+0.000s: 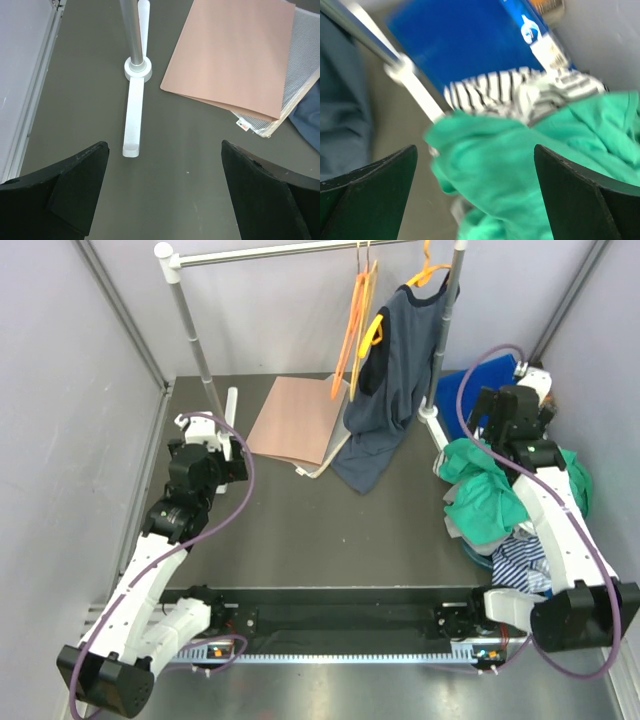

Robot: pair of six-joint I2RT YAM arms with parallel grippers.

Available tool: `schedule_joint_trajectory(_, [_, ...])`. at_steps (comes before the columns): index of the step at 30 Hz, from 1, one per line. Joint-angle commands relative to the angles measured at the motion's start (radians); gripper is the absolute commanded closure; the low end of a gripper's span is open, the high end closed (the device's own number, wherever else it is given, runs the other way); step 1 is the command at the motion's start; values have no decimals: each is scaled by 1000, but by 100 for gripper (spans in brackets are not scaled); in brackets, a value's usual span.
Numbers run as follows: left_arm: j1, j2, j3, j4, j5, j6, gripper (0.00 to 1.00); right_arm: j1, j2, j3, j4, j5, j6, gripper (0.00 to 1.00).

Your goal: Place the tank top on the hanger

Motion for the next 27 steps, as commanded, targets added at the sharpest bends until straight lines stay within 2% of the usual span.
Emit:
schedule_joint_trajectory(1, [7,-11,-21,43,-1,20,1,-23,73,9,-135,79,0,0])
schedule_joint_trajectory(9, [8,-35,-32,47,-2,23,1,-23,169,-19,-183,85,-6,1])
schedule_joint_trajectory(12, [7,-42,-35,49,7,23,1,-23,184,-34,-186,65,-6,12])
schedule_joint_trajectory(15, [7,-49,-37,47,13,20,1,-22,187,-34,-200,39,-12,39])
schedule_joint_trajectory(16, [7,-51,-37,49,13,20,1,-22,184,-27,-204,21,-13,65])
schedule_joint_trajectory(18, [7,-63,-41,52,9,20,1,-22,161,-11,-210,7,-18,85])
schedule_joint_trajectory(19, [7,-65,-44,55,7,19,1,-23,150,16,-215,-5,-19,100])
schedule_joint_trajectory(23, [7,-71,-44,55,7,16,1,-19,84,128,-246,-73,-56,100])
schedule_joint_trajectory(27, [7,-75,-44,55,6,17,1,51,8,254,-227,-240,-122,100])
